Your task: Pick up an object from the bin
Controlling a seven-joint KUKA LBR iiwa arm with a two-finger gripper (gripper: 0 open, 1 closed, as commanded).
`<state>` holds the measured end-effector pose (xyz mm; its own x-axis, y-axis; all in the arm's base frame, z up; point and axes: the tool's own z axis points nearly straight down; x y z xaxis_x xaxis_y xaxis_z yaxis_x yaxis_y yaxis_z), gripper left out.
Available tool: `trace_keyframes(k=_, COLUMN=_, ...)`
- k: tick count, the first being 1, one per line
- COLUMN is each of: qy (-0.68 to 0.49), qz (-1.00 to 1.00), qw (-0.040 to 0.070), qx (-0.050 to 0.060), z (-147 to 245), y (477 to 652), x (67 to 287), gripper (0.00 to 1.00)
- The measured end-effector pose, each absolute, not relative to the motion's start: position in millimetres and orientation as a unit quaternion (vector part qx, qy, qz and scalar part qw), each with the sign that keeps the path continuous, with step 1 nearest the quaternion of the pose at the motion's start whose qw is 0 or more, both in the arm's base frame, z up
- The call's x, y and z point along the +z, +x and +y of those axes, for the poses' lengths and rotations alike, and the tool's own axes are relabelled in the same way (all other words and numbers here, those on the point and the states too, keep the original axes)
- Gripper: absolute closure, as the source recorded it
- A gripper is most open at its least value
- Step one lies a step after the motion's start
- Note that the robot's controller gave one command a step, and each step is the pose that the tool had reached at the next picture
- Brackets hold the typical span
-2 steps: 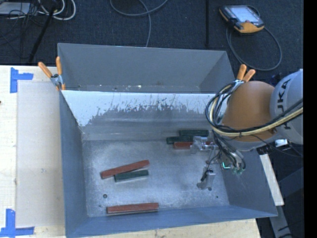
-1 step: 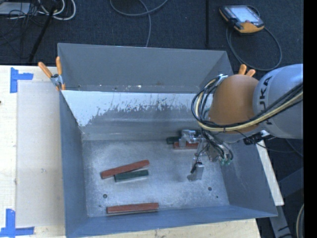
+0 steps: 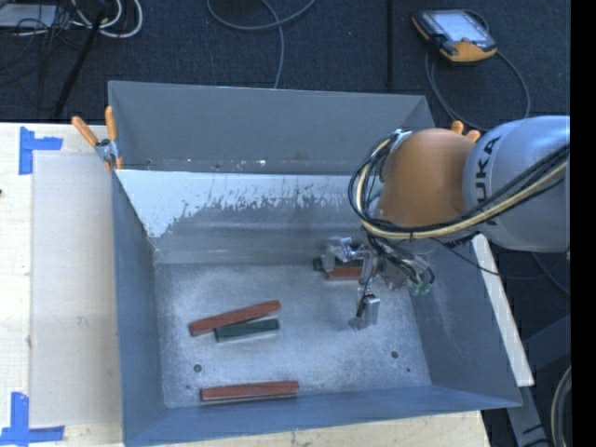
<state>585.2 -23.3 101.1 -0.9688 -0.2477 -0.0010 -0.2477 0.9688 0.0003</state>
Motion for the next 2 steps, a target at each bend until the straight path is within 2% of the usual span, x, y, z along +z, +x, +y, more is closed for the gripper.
trace_keyframes(k=1, qy=-0.089, qz=0.996, qw=-0.001, qx=0.001, z=-17, y=610.9, x=149, gripper=0.00)
trace_keyframes(k=2, qy=-0.123, qz=0.992, qw=0.007, qx=-0.001, z=-28, y=620.7, x=162, gripper=0.00)
